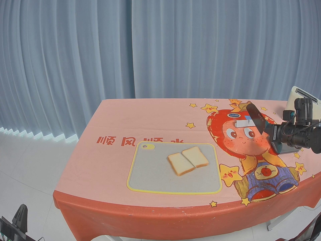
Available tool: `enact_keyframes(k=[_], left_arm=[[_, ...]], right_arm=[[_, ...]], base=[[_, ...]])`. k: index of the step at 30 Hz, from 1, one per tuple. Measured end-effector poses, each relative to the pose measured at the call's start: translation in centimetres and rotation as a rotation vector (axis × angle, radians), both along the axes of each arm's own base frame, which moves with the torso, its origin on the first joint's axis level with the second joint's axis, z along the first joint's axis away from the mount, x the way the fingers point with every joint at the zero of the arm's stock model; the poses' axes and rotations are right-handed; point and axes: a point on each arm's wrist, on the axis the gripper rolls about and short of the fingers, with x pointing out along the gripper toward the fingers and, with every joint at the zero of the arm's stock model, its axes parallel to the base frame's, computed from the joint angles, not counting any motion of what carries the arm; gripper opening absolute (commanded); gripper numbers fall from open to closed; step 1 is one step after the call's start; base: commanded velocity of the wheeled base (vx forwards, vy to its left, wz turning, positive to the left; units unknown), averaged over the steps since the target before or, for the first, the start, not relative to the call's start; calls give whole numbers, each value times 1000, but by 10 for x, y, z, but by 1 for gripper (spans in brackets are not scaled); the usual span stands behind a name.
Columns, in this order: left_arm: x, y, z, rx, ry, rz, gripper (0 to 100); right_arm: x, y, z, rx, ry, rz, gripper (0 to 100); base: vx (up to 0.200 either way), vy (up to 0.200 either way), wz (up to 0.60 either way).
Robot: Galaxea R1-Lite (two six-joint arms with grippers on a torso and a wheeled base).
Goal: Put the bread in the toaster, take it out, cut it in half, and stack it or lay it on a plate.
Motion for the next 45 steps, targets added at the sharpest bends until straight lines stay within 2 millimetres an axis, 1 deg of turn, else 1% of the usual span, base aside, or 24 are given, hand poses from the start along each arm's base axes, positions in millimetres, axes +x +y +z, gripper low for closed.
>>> enact_keyframes(k=[18,45], left_arm=[[0,0,0,0,2,0,0],[0,0,0,-2,4,1,0]], right_arm=[[1,1,-11,0,38,2,0],[2,2,-9,1,29,4,0]], base=[[0,0,0],[0,0,0]])
